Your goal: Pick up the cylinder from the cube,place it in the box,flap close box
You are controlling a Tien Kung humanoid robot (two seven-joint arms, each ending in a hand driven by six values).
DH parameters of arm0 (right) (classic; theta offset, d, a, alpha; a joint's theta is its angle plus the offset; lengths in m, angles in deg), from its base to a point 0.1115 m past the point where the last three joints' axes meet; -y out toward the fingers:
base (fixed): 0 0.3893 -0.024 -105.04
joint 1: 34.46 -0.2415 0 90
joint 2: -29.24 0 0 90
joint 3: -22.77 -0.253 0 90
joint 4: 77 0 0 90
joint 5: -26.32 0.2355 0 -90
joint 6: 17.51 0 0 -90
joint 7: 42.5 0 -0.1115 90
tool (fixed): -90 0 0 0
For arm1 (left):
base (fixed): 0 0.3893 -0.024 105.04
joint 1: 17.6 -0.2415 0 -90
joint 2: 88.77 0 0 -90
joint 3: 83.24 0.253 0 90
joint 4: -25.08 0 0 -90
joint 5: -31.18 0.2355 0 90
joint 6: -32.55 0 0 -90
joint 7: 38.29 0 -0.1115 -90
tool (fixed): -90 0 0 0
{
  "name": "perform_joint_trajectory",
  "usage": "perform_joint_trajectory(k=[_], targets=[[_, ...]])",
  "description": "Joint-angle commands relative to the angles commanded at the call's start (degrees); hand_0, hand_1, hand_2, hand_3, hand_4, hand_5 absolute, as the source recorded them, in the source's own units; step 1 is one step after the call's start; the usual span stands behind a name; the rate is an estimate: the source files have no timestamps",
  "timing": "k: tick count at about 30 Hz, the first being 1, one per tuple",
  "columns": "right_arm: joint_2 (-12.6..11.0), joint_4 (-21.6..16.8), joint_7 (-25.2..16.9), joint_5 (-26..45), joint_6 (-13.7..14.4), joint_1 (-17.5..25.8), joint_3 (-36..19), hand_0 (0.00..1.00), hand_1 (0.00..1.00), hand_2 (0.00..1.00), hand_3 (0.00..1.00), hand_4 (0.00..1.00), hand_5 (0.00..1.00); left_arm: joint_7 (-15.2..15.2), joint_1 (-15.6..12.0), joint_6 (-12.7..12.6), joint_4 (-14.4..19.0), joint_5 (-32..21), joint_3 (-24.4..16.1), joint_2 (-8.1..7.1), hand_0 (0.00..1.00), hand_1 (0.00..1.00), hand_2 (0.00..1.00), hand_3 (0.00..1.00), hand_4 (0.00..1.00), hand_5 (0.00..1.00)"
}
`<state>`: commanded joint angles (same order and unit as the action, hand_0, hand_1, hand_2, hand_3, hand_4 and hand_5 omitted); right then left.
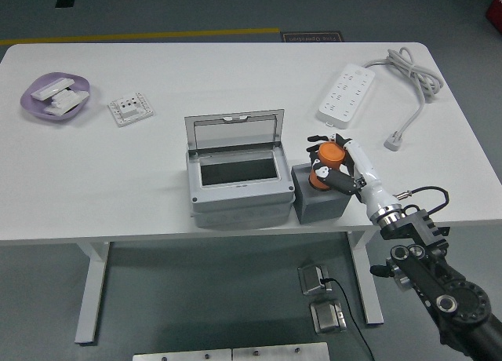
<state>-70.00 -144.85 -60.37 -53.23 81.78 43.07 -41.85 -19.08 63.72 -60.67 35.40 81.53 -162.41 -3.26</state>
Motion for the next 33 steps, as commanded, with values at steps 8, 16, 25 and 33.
perform_joint_trajectory(k=[8,16,25,33], targets=[[-0.5,-1.4,0.8,-1.4,1.0,-1.5,-0.1,0.590,0.586,0.583,0.659,0.002,0.002,-0.1,-0.1,-0.1,0.0,0.0,-0.2,0.05,0.822,0.811,0.777,0.838,0.725,0.477],[-1.2,-7.7,4.9,-8.8,1.9,-3.7,3.4,0.588,0.591,0.582,0.655,0.002,0.002,0.0,-0.3,-0.4,0.0,0.4,-0.6,0.11,0.822,0.811,0.777,0.838,0.725,0.477],[-1.1,-11.9,11.7,-20.0,-1.3,-8.1,9.5,0.173,0.254,0.394,0.382,0.002,0.002,-0.1,-0.3,-0.6,0.0,0.9,-1.0,0.03,0.822,0.811,0.777,0.838,0.725,0.477],[-0.9,-10.3,15.4,-28.4,-5.1,-15.5,16.0,0.124,0.212,0.347,0.299,0.002,0.002,-0.2,0.0,-0.8,0.0,1.3,-1.3,-0.16,0.822,0.811,0.777,0.838,0.725,0.477]])
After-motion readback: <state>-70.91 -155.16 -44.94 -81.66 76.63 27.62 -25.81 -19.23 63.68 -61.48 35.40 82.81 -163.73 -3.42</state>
